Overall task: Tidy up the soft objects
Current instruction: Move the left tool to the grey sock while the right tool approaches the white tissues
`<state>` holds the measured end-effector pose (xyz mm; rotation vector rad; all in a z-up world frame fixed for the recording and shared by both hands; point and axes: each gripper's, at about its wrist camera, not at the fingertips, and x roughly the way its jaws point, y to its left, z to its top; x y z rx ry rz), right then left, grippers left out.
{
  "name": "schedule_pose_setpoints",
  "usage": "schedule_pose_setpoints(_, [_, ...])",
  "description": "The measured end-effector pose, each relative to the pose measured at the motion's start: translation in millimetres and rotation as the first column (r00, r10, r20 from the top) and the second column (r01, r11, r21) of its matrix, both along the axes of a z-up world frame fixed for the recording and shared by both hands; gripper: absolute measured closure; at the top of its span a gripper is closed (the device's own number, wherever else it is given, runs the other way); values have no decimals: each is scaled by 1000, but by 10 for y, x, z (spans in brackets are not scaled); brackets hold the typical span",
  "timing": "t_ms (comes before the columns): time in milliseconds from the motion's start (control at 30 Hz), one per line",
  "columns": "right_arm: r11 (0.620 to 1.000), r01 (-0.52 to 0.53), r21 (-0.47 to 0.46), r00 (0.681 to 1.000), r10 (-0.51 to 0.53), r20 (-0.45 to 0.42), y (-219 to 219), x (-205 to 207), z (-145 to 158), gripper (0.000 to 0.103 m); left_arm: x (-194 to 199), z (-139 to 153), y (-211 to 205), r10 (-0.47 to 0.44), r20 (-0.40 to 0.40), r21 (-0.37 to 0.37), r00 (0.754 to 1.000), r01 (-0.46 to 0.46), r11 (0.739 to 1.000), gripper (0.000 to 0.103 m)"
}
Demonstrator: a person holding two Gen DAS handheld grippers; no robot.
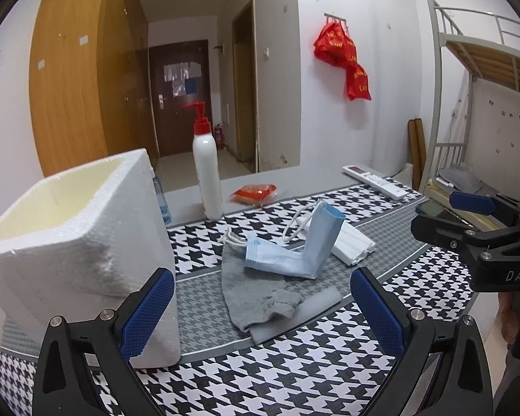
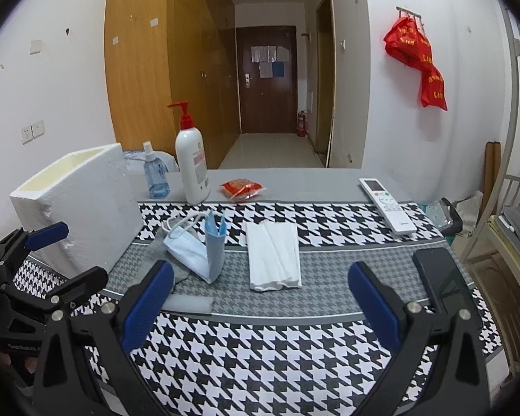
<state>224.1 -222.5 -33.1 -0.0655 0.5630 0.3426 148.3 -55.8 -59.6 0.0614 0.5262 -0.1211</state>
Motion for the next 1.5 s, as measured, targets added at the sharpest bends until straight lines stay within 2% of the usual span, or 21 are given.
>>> schedule_pose_setpoints(333, [1000, 8, -3, 999, -8, -44, -34, 156, -115, 1, 142, -107, -36, -11, -48, 9, 999, 11, 1000, 1])
schedule_pose_setpoints(667, [1000, -2, -5, 996, 2, -93, -36, 347, -250, 1, 383, -232, -51, 6, -124, 6, 992, -5, 1000, 1])
schedule_pose_setpoints(833, [1000, -9, -15, 993, 8, -116, -33, 441, -294, 1, 477, -273, -53, 27, -133, 12, 991, -25, 1000, 3])
schedule_pose_setpoints(933, [1000, -13, -15, 993, 11, -121, -40, 481, -308, 1, 522, -316, -86, 20, -152, 14, 988, -18, 1000, 10])
schedule_pose_setpoints(1167, [1000, -25, -14, 991, 23, -134, -28, 548, -351, 1, 616, -355, -136, 16, -171, 17, 985, -13, 1000, 12])
schedule_pose_setpoints(1433, [999, -31, -21, 987, 27, -157, -29, 636, -408, 1, 725, -471, -140, 29, -228, 14, 973, -27, 1000, 25])
schedule_pose_setpoints(1500, [999, -33, -23, 987, 29, -159, -29, 647, -408, 1, 750, -493, -125, 37, -238, 13, 971, -35, 999, 25])
